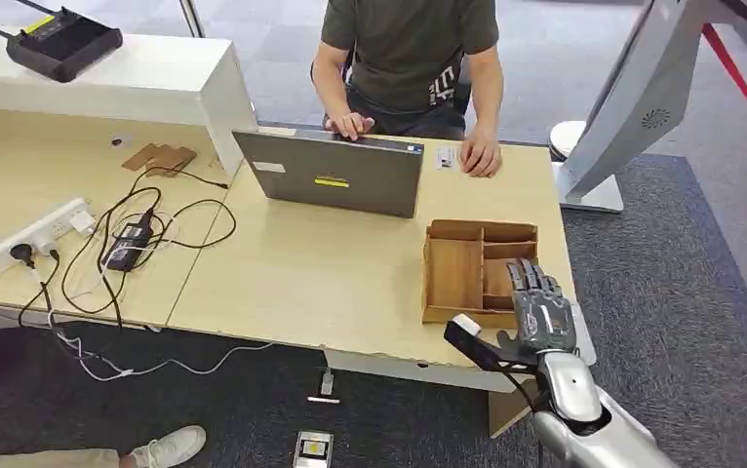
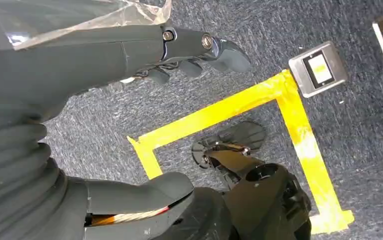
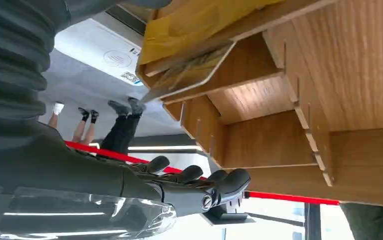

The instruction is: Pass the card to the sensor for recognition and then transmit it.

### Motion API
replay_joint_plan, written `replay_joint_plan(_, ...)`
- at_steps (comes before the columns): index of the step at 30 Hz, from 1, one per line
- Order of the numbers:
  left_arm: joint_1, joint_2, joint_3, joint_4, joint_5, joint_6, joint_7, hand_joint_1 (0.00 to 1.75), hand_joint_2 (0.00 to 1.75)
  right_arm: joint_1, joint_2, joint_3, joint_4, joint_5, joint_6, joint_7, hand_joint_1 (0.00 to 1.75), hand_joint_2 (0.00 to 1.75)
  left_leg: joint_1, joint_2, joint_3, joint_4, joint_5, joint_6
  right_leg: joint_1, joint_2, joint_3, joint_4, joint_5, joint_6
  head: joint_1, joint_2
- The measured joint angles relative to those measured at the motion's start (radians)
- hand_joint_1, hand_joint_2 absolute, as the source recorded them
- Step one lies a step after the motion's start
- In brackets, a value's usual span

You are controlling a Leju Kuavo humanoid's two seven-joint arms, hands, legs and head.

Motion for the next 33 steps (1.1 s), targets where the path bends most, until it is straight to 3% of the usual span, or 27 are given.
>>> replay_joint_plan(33,0.015,-0.004,-0.001,-0.002,0.017,0.029,-0.017,0.0,1.75,-0.006,0.009,0.048,0.06,0.036,-0.059,0.01,0.0,1.75,0.0,0.0,0.0,0.0,0.0,0.0,0.0,0.0,0.0,0.0,0.0,0.0,0.0,0.0)
